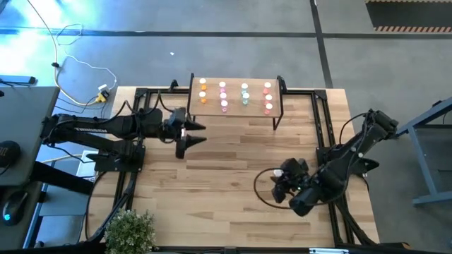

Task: Pick and place medicine bottles onto shelf by color
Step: Put the orange medicine bottle on the shelf aligned with the other orange medicine bottles

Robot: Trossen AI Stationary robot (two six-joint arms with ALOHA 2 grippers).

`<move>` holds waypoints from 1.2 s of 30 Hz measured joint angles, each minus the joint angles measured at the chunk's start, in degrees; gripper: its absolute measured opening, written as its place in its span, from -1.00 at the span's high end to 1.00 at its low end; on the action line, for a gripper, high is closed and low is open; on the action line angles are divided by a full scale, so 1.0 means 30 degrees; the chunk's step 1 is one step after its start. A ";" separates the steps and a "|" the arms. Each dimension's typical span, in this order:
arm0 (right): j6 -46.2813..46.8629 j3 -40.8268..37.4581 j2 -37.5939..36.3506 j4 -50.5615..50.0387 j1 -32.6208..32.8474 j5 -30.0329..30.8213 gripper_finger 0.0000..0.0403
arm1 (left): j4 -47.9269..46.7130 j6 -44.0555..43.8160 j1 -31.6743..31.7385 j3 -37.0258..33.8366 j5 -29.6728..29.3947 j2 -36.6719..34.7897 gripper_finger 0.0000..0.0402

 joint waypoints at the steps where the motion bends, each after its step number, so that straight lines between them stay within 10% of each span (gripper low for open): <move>1: -0.0858 0.0355 0.0000 0.0395 -0.0313 0.0000 0.55 | 0.0000 -0.0108 -0.0306 0.0000 0.0007 0.0006 -0.15; 15: -1.0874 0.2732 -0.0007 0.9545 -0.4991 -0.0930 0.55 | 0.0031 -0.0734 -0.3070 0.0000 -0.0001 0.0006 -0.15; 36: -1.4118 0.2746 0.3470 1.8790 -0.7693 -0.5706 0.55 | 0.0620 -0.1185 -0.3923 0.0000 0.2200 0.0006 -0.15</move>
